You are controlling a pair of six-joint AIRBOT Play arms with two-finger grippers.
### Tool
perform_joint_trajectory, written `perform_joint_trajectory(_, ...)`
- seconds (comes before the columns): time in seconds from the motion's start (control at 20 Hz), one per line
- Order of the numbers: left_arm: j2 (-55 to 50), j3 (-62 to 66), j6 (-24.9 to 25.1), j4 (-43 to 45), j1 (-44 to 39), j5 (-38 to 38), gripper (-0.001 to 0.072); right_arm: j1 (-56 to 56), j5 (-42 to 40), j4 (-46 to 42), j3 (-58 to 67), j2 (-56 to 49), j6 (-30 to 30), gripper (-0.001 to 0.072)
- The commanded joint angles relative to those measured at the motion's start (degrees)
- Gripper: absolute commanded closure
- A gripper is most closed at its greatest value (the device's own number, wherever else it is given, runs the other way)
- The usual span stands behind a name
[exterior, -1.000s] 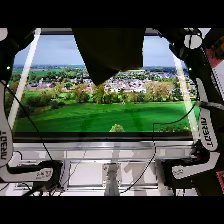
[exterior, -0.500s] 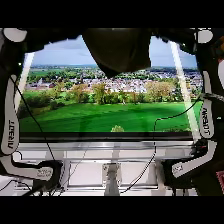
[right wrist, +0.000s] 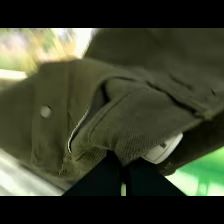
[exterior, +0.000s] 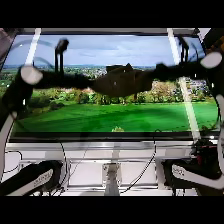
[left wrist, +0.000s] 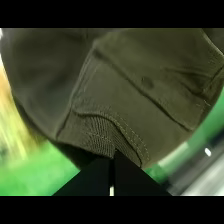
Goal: Fold the clothes and pants, and hang the long-sleeved shirts on hangers.
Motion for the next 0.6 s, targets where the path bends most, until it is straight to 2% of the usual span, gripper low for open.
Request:
perform_joint_trajectory(0.0, 13.64, -18.91, -5.88, 2.05, -1.31, 0.66, 0.0699, -0.07, 2.16, -3.19, -19.15, 10.88, 2.21, 0.0688)
perform_joint_trajectory(0.15, 24.15, -30.1, -5.92, 2.05, -1.31, 0.59, 0.0699, -0.07, 3.93, -6.88, -29.79, 17.84, 7.28, 0.0688)
perform_joint_trajectory(0.3, 31.26, -35.15, -8.9, 2.01, -1.31, 0.52, 0.0698, -0.07, 11.52, -12.83, -33.88, 24.46, 13.05, 0.0687)
perform_joint_trajectory(0.4, 32.46, -35.21, -9.05, 1.92, -1.31, 0.48, 0.0698, -0.07, 15.28, -13.42, -34.34, 28.04, 14.64, 0.0687)
perform_joint_trajectory(0.55, 31.04, -35.08, -9.05, 1.11, -1.38, 2.82, 0.0699, -0.07, 13.64, -10.69, -34.27, 30.42, 16.35, 0.0688)
